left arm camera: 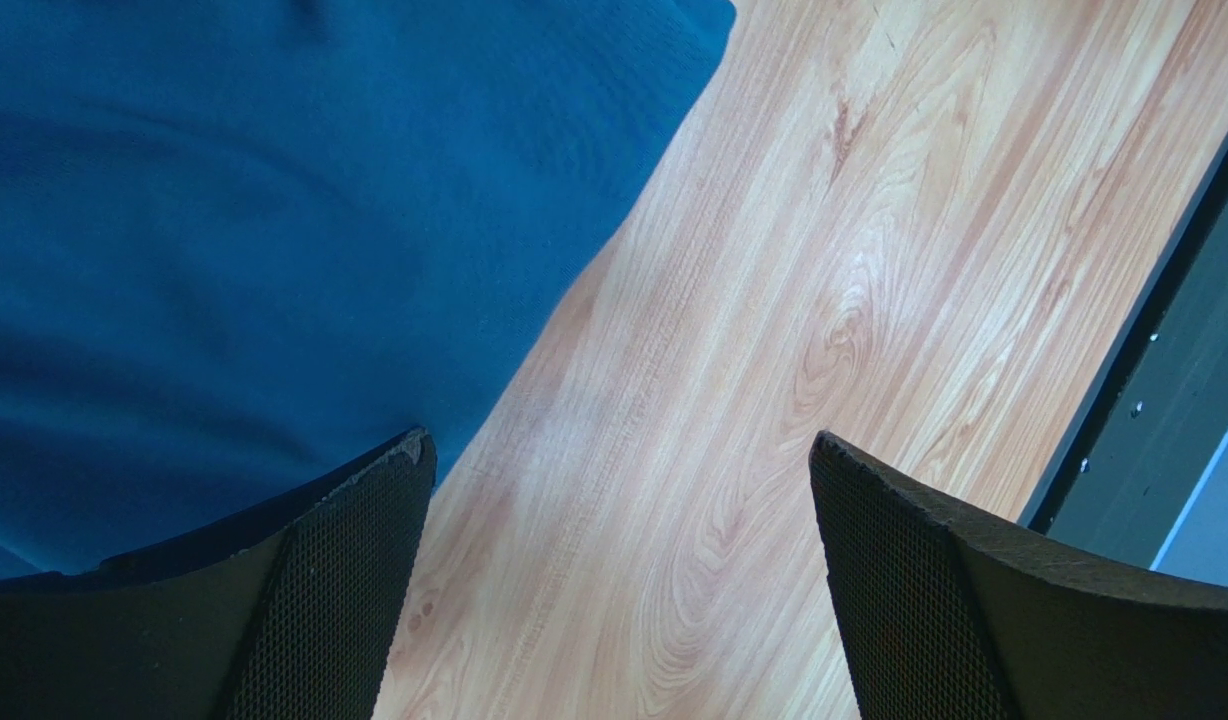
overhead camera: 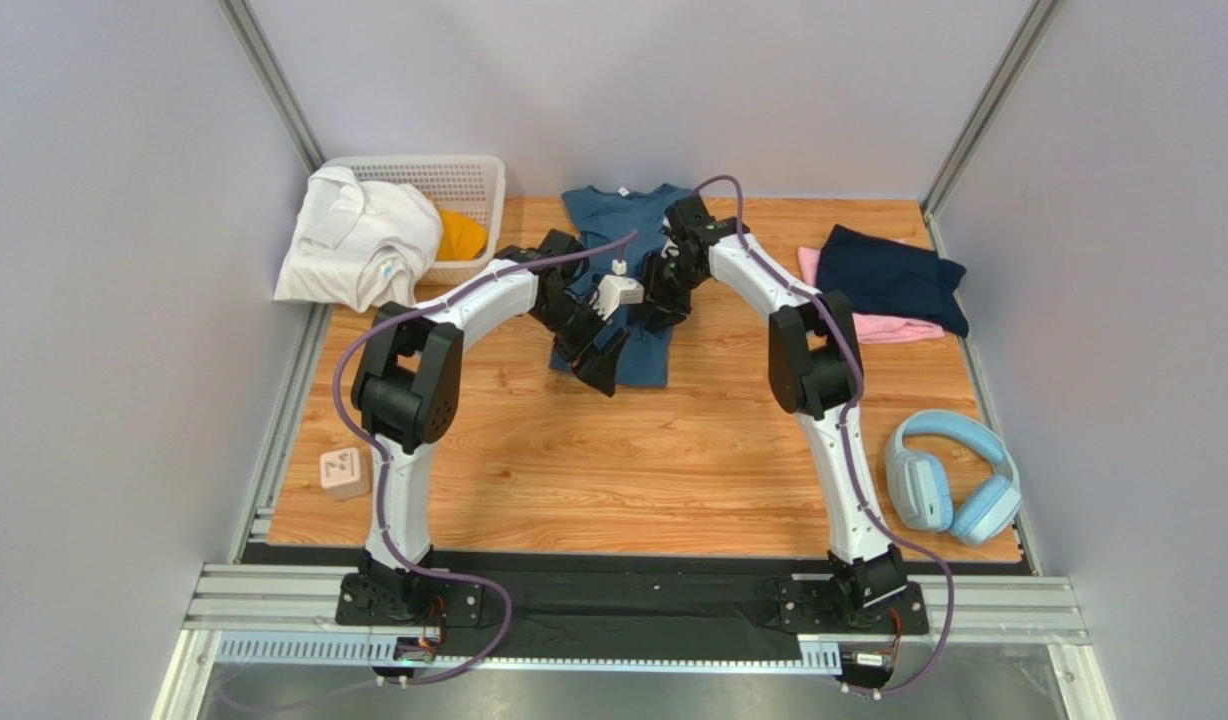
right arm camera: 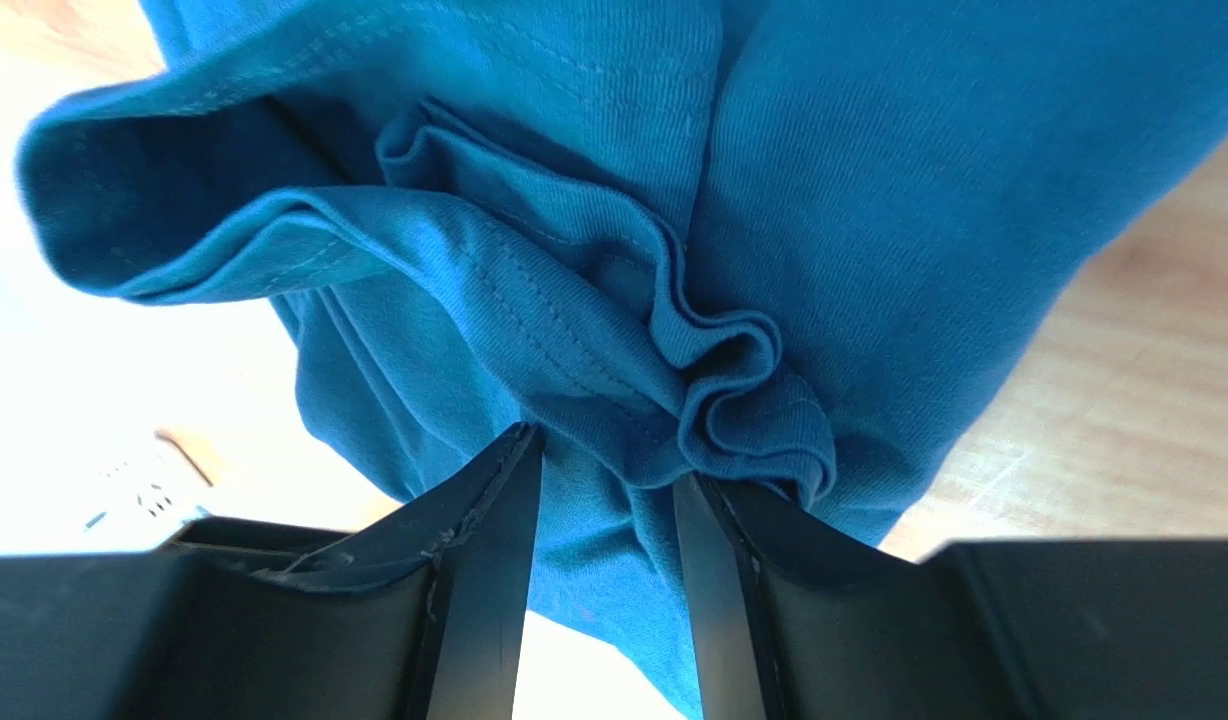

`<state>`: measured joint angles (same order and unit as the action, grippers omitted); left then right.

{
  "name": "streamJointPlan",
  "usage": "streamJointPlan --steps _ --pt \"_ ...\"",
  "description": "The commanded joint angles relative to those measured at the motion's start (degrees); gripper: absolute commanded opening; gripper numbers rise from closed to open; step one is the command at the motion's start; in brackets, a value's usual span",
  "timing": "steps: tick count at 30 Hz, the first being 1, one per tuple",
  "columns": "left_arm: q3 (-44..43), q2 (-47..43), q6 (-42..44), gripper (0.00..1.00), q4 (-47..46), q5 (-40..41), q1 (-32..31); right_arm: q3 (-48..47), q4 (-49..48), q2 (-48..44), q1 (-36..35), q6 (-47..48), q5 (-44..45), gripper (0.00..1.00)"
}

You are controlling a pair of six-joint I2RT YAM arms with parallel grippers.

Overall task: Fold and stack the t-shirts
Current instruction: Fold the folded rectangular tshirt in 1/3 of the way

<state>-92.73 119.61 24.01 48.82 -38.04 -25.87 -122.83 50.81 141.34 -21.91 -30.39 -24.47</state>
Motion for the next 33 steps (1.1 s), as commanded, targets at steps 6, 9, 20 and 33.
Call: streamJointPlan --steps 6,9,20,33 --pt "1.84 -2.89 2.35 1.0 0.4 -0.45 -0.15 -7.34 -3.52 1.13 2.49 0.51 6.62 0.43" --pt "2.81 -3.16 2.97 1.0 0.84 0.07 -0.15 -9.53 -4.4 1.57 3.54 0.34 7.24 0.43" --pt "5.53 -5.87 5.87 1.0 4.0 0.6 -0.06 -14.02 -9.76 5.87 8.63 -2.82 5.58 0.44" --pt "9.14 -14.48 11.53 1.0 14.65 1.48 2.75 23.04 -10.63 -23.37 7.5 1.48 5.76 0.52"
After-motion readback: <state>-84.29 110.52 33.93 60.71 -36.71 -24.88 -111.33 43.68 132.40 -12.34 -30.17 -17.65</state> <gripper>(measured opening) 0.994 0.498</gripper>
